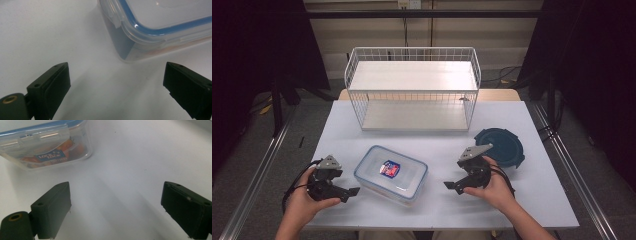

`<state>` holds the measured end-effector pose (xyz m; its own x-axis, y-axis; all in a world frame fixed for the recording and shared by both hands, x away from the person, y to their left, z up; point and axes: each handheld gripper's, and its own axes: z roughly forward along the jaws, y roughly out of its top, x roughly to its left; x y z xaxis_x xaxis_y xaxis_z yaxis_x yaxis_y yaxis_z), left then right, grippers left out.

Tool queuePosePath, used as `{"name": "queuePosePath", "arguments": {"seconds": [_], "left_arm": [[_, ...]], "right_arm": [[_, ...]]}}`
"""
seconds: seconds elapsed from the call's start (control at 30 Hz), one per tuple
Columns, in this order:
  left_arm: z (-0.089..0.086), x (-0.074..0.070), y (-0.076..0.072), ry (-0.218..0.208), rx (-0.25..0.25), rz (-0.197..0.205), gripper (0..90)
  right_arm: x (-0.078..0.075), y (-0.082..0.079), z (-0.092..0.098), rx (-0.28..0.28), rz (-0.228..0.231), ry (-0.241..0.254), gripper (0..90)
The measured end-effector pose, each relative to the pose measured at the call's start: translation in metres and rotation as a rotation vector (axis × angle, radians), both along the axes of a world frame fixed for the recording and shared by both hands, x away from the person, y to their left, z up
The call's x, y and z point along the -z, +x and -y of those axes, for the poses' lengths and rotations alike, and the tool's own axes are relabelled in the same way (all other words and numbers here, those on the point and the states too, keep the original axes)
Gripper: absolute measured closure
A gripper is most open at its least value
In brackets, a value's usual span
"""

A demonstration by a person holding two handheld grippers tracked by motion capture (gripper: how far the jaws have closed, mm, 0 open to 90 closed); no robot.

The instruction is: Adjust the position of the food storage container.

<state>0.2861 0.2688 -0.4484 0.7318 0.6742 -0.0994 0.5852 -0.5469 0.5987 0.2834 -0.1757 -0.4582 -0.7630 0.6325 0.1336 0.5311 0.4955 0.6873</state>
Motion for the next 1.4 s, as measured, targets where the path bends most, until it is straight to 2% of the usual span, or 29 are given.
{"name": "queuePosePath", "arguments": {"seconds": [0.2,0.27,0.3,0.37,0.5,0.53,0.67,0.7,0.73,0.77,0.87,0.97,1.03,1.23,1.3,1.37,1.4], "left_arm": [[-0.001,-0.002,-0.001,-0.023,-0.002,0.014,8.0],[0.0,-0.003,-0.002,-0.037,0.013,0.021,12.5],[0.001,-0.002,-0.003,-0.055,0.016,0.015,14.0],[0.002,-0.003,-0.003,-0.06,0.025,0.002,17.9],[0.001,-0.006,-0.005,-0.04,0.038,-0.018,30.8],[0.001,-0.007,-0.007,-0.039,0.049,-0.01,35.7],[0.002,-0.01,-0.011,-0.057,0.071,-0.043,50.7],[0.003,-0.01,-0.012,-0.077,0.066,-0.052,53.3],[0.004,-0.01,-0.013,-0.081,0.066,-0.092,57.5],[0.005,-0.01,-0.014,-0.077,0.072,-0.101,61.3],[0.008,-0.008,-0.019,-0.078,0.101,-0.127,71.4],[0.011,-0.008,-0.023,-0.083,0.111,-0.141,79.4],[0.012,-0.009,-0.026,-0.097,0.098,-0.133,90.0],[0.02,-0.01,-0.032,-0.117,0.101,-0.122,90.0],[0.027,-0.01,-0.033,-0.105,0.112,-0.131,90.0],[0.034,-0.01,-0.035,-0.121,0.117,-0.137,90.0],[0.037,-0.011,-0.035,-0.114,0.124,-0.141,90.0]], "right_arm": [[-0.001,0.0,-0.002,-0.015,-0.01,0.007,8.9],[-0.001,-0.001,-0.003,-0.015,-0.01,0.009,8.9],[-0.001,-0.001,-0.003,-0.017,-0.019,0.008,8.9],[0.0,-0.001,-0.004,-0.02,-0.017,0.012,8.9],[0.001,0.0,-0.007,-0.031,-0.016,0.016,8.9],[0.0,0.0,-0.007,-0.034,-0.022,0.008,8.9],[0.0,0.002,-0.009,-0.026,-0.022,0.003,8.9],[0.0,0.003,-0.009,-0.037,-0.024,0.006,8.8],[0.0,0.004,-0.01,-0.039,-0.02,0.007,8.9],[0.0,0.004,-0.011,-0.038,-0.03,0.009,8.9],[0.0,0.006,-0.014,-0.05,-0.013,0.003,8.9],[0.0,0.007,-0.018,-0.061,-0.021,0.004,8.9],[0.001,0.009,-0.021,-0.067,-0.013,-0.002,8.9],[0.001,0.012,-0.024,-0.084,-0.02,-0.003,8.9],[0.001,0.012,-0.025,-0.082,-0.027,-0.005,8.9],[0.001,0.011,-0.026,-0.086,-0.025,-0.005,8.9],[0.001,0.012,-0.026,-0.09,-0.021,-0.007,8.8]]}}
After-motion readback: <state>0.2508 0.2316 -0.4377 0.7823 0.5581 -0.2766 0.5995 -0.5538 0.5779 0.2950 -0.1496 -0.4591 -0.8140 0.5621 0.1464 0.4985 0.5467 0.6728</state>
